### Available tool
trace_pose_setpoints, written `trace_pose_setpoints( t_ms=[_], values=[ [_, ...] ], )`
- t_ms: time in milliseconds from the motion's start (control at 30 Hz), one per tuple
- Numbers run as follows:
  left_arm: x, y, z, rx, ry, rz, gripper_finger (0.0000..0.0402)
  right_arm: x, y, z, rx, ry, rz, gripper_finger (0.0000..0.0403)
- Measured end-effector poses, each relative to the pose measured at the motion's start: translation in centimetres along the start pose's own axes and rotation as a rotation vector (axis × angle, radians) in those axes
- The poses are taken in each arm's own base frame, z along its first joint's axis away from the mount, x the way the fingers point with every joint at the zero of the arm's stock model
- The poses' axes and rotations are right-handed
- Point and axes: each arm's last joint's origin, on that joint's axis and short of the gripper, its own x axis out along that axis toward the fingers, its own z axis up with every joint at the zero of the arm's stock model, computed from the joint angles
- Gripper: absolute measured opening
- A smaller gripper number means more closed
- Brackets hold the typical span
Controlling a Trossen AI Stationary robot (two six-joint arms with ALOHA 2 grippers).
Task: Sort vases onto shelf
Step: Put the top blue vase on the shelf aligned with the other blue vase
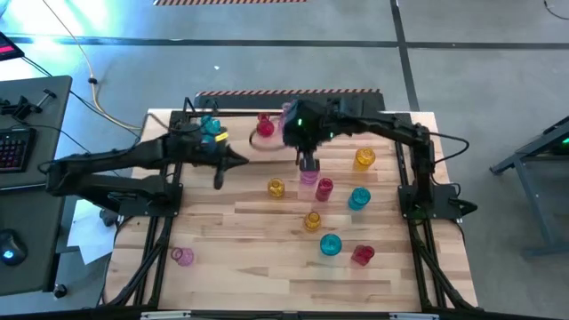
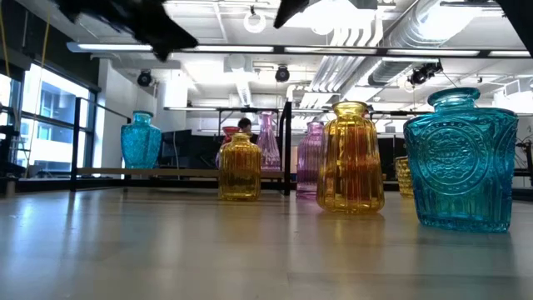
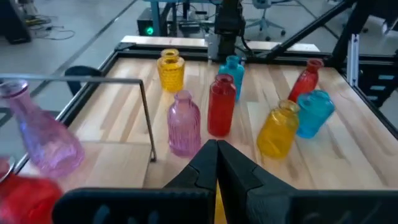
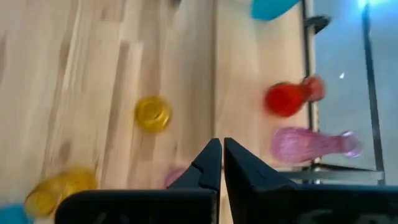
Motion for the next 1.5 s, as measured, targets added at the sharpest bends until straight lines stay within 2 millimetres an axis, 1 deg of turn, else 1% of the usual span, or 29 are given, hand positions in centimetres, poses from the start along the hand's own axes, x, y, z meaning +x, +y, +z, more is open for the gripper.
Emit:
trace_pose_setpoints(
  t_ms=[100,200,267,400,500,667,833,967,1033,1167,1267,1367,1500],
  values=[
    [-2.0,-1.0,-0.3,-0.002,0.031,-0.021,0.0000,0.7,1.5,-0.7,0.011,0.119,-0.022,0.0000],
    [-3.0,-1.7,-0.8,-0.022,0.073,-0.048,0.0000,2.1,2.3,-1.6,0.040,0.232,-0.017,0.0002],
    [-3.2,-1.9,-1.2,-0.035,0.106,-0.047,0.0001,3.1,2.5,-2.2,0.068,0.292,-0.010,0.0006],
    [-3.3,-2.2,-1.9,-0.031,0.183,0.054,0.0001,5.0,3.0,-3.8,0.123,0.438,-0.045,0.0025],
    [-3.4,-2.5,-2.2,-0.025,0.221,0.108,0.0001,5.5,3.4,-5.3,0.160,0.486,-0.058,0.0047],
    [-3.4,-3.2,-2.2,-0.001,0.218,0.168,0.0001,3.7,3.9,-8.3,0.285,0.520,-0.121,0.0089],
    [-3.4,-3.6,-2.1,0.028,0.212,0.210,0.0001,0.3,4.6,-11.0,0.442,0.375,-0.169,0.0120],
    [-3.4,-3.7,-2.1,0.019,0.211,0.210,0.0001,-1.8,5.3,-13.5,0.559,0.265,-0.176,0.0129],
    [-3.3,-3.8,-2.2,0.006,0.218,0.218,0.0001,-2.5,5.7,-14.8,0.608,0.230,-0.184,0.0131],
    [-3.0,-4.0,-2.5,-0.001,0.252,0.248,0.0001,-2.7,6.6,-17.3,0.694,0.215,-0.159,0.0131],
    [-2.6,-4.2,-2.8,0.001,0.281,0.264,0.0001,-2.1,7.5,-18.9,0.733,0.255,-0.139,0.0131],
    [-2.2,-4.3,-2.9,0.007,0.292,0.270,0.0001,-1.4,8.2,-19.9,0.738,0.293,-0.136,0.0131],
    [-1.7,-4.4,-2.9,0.010,0.300,0.274,0.0001,-0.5,8.7,-20.4,0.721,0.314,-0.135,0.0131]
  ],
)
